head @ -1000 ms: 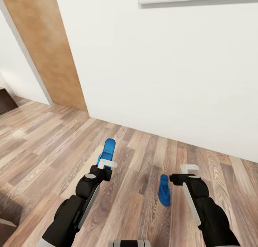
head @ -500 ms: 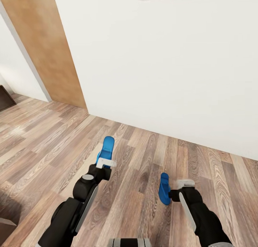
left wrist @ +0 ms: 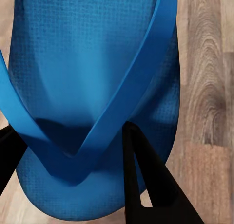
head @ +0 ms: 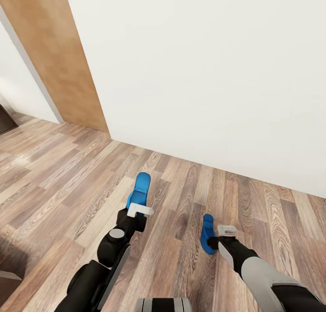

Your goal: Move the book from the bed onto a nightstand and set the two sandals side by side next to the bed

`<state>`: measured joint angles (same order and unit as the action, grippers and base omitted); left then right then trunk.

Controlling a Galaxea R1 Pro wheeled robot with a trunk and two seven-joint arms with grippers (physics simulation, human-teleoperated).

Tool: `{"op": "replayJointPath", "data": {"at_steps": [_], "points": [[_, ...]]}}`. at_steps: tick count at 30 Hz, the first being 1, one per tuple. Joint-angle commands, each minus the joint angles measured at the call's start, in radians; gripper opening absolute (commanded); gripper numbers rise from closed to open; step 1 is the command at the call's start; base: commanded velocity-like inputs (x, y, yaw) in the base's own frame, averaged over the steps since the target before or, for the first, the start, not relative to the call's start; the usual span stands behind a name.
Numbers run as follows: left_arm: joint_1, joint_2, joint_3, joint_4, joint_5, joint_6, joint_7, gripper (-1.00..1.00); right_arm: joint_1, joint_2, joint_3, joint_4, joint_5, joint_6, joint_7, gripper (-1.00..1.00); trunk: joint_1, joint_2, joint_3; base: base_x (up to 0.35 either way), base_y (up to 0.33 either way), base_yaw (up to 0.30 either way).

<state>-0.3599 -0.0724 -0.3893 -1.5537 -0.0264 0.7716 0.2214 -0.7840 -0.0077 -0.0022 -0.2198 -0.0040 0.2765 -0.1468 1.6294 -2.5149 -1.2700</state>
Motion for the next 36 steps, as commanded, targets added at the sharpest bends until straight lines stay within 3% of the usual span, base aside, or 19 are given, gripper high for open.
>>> {"op": "replayJointPath", "data": {"at_steps": [1,5,10,29,36], "points": [[-0.001,-0.003,-0.002,-0.001,-0.004,0.006,0.006,-1.00,-0.001,0.000,-0.001,0.000,-0.003,0.028,0.004,1.00,0.000,0.000,-0.001,0.000,0.000,0.000],[-0.001,-0.008,-0.002,0.001,-0.004,0.007,0.007,-1.00,-0.003,-0.001,-0.001,-0.005,-0.026,0.117,0.033,1.00,0.000,0.000,-0.001,0.033,0.000,0.000],[-0.001,-0.009,-0.002,0.001,-0.004,0.008,0.007,-1.00,-0.003,-0.001,-0.001,-0.010,-0.034,0.166,0.042,1.00,0.000,0.000,-0.001,0.244,-0.029,0.000],[-0.001,-0.009,-0.002,0.002,-0.004,0.009,0.006,-1.00,-0.003,-0.002,-0.002,-0.010,-0.035,0.170,0.051,1.00,0.000,0.000,-0.001,0.313,-0.081,0.000],[-0.001,-0.008,-0.002,0.002,-0.004,0.009,0.006,-1.00,-0.003,-0.002,-0.003,-0.010,-0.036,0.162,0.079,1.00,0.001,-0.001,-0.008,0.084,-0.006,0.000]]}}
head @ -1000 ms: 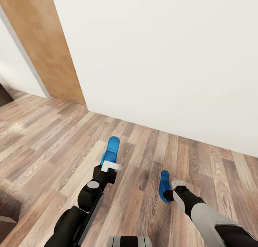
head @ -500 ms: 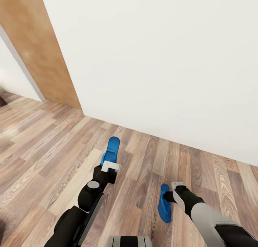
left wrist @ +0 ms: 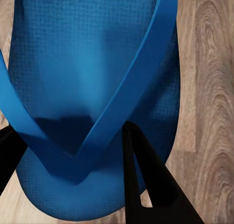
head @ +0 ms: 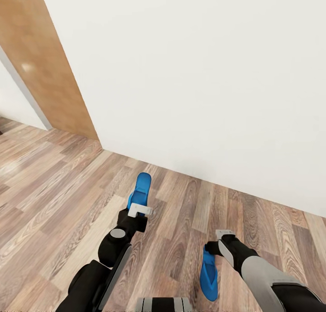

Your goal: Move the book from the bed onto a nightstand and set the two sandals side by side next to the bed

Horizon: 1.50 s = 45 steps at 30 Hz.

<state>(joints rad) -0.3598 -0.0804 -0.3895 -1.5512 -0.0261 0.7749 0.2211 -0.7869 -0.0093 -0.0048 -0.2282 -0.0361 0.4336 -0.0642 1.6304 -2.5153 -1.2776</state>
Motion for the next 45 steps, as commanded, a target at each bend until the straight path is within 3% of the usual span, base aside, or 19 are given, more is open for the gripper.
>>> {"op": "replayJointPath", "data": {"at_steps": [1,3,4,6,13,26,33,45], "points": [[-0.001,-0.001,-0.002,-0.001,-0.005,0.006,0.006,-1.00,-0.002,0.000,-0.001,-0.001,-0.004,0.017,-0.007,1.00,0.000,-0.001,-0.005,0.002,0.000,0.000],[-0.001,-0.001,-0.002,-0.001,-0.005,0.006,0.006,-1.00,-0.004,0.000,-0.001,-0.001,-0.004,0.043,-0.007,1.00,0.001,-0.001,-0.012,0.001,0.000,0.000],[-0.001,-0.001,-0.002,-0.001,-0.005,0.006,0.006,-1.00,-0.005,0.000,-0.001,-0.001,-0.003,0.102,-0.007,1.00,0.002,-0.001,-0.016,0.000,0.000,0.000],[-0.001,-0.001,-0.002,-0.001,-0.005,0.006,0.006,-1.00,-0.006,0.000,-0.001,-0.002,-0.003,0.143,-0.008,1.00,0.002,-0.002,-0.024,0.000,0.000,0.000],[-0.001,-0.001,-0.002,-0.001,-0.004,0.006,0.006,-1.00,-0.006,0.000,-0.001,-0.002,-0.003,0.170,-0.005,1.00,0.006,-0.003,-0.051,0.000,0.000,0.000],[-0.001,-0.001,-0.002,0.000,-0.003,0.006,0.006,-1.00,-0.006,0.000,-0.004,-0.006,-0.006,0.135,0.014,1.00,0.011,-0.006,-0.101,0.000,0.000,0.000],[-0.001,-0.001,-0.002,0.001,-0.003,0.006,0.006,-1.00,-0.006,0.000,-0.006,-0.018,-0.004,0.044,0.103,1.00,0.015,-0.008,-0.128,0.000,0.000,0.000],[-0.001,-0.001,-0.002,0.002,-0.003,0.006,0.006,-1.00,-0.006,0.000,-0.006,-0.018,-0.002,0.013,0.101,1.00,0.020,-0.011,-0.175,0.000,0.000,0.000]]}}
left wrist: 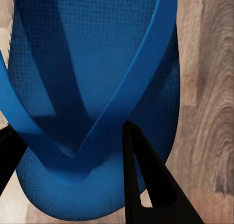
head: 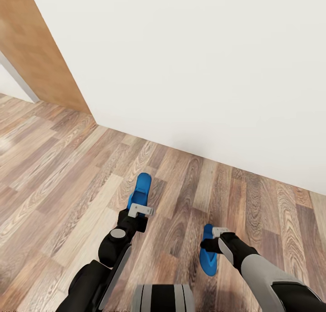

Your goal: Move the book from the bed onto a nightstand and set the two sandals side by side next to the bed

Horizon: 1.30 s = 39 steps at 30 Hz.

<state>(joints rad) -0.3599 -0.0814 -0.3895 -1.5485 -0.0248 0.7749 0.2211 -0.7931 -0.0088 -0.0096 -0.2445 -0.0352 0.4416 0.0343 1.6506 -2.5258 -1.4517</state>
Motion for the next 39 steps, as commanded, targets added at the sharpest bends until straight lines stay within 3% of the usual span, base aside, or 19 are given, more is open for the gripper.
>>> {"op": "replayJointPath", "data": {"at_steps": [1,16,28,39], "points": [[-0.001,0.000,-0.002,-0.001,-0.004,0.006,0.006,-1.00,0.000,0.000,-0.001,-0.002,-0.003,0.001,0.001,1.00,0.000,-0.001,-0.005,0.000,0.000,0.000],[0.001,0.002,-0.002,-0.008,-0.004,-0.020,0.007,-1.00,0.000,0.001,0.000,-0.002,-0.003,-0.063,0.001,1.00,0.007,-0.004,-0.063,0.000,0.000,0.000],[0.001,0.002,-0.002,-0.007,-0.004,-0.025,0.007,-1.00,0.000,0.000,0.000,-0.002,-0.003,-0.109,0.001,1.00,0.007,-0.004,-0.063,0.000,0.000,0.000],[0.001,0.001,-0.003,-0.005,-0.004,-0.024,0.007,-1.00,0.000,-0.001,-0.001,-0.002,-0.003,-0.150,0.001,1.00,0.012,-0.007,-0.105,0.000,0.000,0.000]]}}
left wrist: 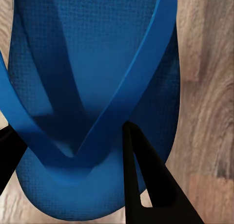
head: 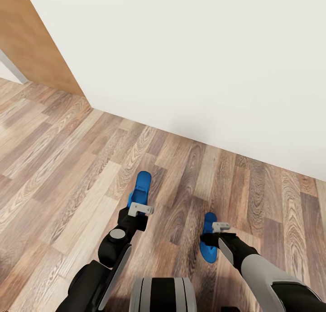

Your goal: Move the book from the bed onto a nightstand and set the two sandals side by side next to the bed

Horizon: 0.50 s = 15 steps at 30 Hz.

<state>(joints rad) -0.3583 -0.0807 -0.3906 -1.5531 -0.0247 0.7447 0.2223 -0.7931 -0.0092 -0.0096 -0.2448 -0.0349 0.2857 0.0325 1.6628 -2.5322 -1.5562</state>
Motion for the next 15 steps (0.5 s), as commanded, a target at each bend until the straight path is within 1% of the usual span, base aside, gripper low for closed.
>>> {"op": "replayJointPath", "data": {"at_steps": [1,6,15], "points": [[-0.001,0.000,-0.002,-0.001,-0.004,0.006,0.006,-1.00,0.000,0.000,-0.001,-0.002,-0.003,0.005,0.003,1.00,0.000,0.000,-0.005,0.000,0.000,0.000],[-0.001,0.001,-0.003,-0.001,-0.004,0.006,0.006,-1.00,0.000,-0.001,-0.001,-0.001,-0.003,-0.010,0.002,1.00,0.002,-0.002,-0.024,0.000,0.000,0.000],[-0.001,0.001,-0.004,0.001,-0.004,0.006,0.006,-1.00,0.000,-0.002,-0.001,-0.001,-0.003,-0.014,0.002,1.00,0.002,-0.002,-0.024,0.000,0.000,0.000]]}}
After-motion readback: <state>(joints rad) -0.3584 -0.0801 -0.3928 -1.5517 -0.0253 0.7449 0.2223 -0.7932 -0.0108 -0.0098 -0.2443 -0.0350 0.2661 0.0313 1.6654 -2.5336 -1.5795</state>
